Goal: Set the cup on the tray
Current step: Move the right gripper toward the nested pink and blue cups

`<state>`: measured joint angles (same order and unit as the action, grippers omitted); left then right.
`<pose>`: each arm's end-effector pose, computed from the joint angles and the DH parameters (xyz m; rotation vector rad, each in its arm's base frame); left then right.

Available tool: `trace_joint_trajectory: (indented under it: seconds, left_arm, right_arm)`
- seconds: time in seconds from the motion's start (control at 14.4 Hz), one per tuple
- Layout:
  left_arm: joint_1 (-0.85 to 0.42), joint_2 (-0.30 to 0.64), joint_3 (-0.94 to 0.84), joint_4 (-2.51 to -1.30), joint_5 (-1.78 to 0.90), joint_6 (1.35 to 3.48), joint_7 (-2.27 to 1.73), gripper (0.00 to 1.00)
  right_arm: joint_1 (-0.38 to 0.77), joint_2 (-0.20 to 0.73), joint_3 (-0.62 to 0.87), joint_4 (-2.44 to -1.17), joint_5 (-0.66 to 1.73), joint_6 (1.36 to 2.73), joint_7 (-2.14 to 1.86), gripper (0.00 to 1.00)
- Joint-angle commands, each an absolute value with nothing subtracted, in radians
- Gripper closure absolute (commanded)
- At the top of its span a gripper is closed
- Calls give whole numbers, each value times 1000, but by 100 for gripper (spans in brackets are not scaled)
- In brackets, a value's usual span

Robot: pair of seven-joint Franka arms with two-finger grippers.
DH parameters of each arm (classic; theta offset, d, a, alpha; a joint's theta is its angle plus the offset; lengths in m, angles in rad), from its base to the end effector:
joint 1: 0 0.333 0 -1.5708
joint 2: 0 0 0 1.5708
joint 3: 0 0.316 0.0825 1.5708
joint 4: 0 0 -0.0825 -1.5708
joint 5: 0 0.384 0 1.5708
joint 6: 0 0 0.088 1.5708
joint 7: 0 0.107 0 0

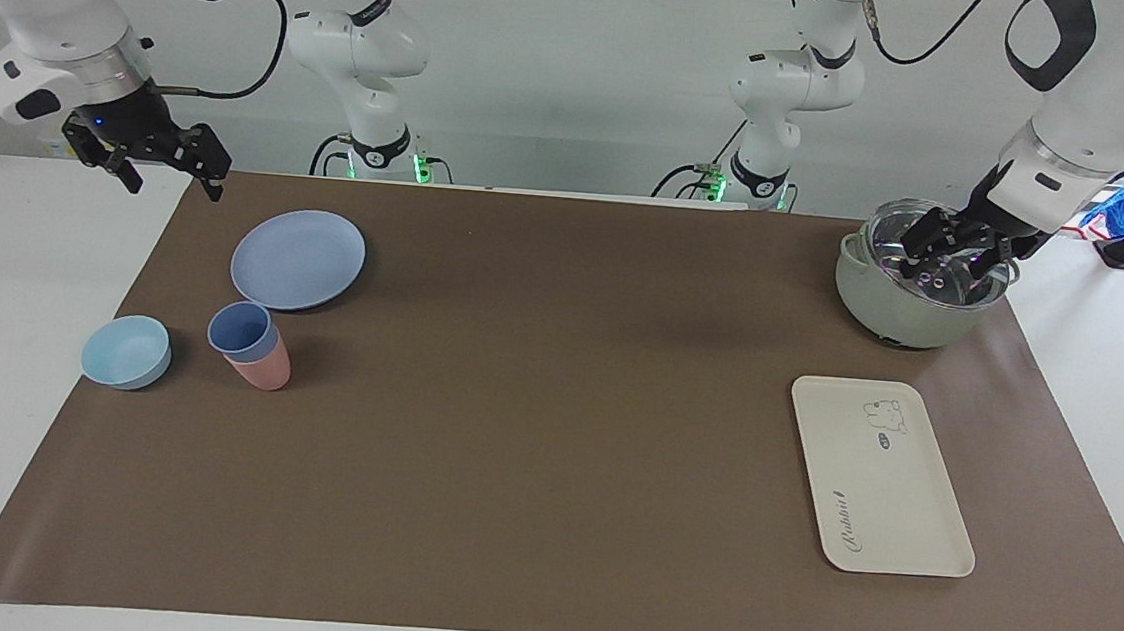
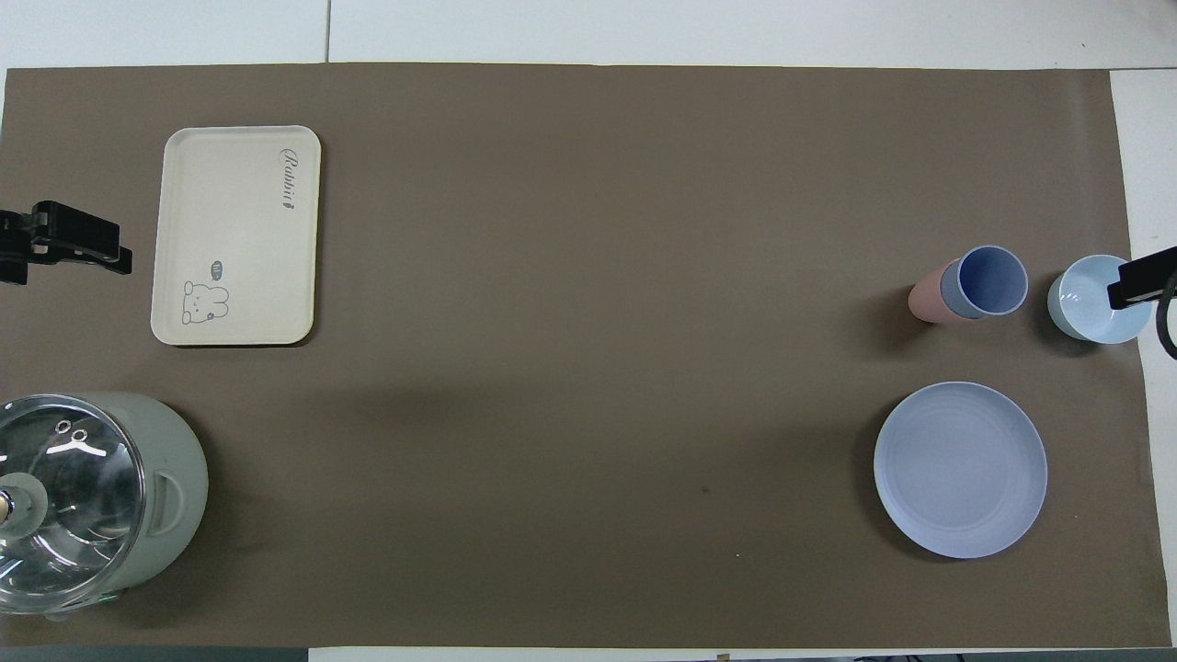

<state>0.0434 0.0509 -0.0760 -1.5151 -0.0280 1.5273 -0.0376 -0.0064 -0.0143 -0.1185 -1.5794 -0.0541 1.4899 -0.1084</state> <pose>0.5655 -0.0204 0.6185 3.1105 0.0068 -0.0617 0.5362 -0.0740 0.6216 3.0957 -0.0290 -0.1253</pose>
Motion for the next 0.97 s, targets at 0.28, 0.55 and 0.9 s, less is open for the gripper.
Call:
trace_joint_trajectory:
  seconds: [0.28, 0.55, 0.9]
  left_arm:
    - [41, 18, -74, -1554, -15, 1537, -49, 0]
    - [41, 18, -74, -1554, -15, 1537, -49, 0]
    - [41, 18, -74, -1554, -15, 1537, -48, 0]
  right_arm:
    - [-11, -31, -114, -1597, -34, 1508, -100, 0]
    - [0, -26, -94, -1595, -17, 1546, -100, 0]
    - [-28, 30, -106, -1556, 43, 1638, -68, 0]
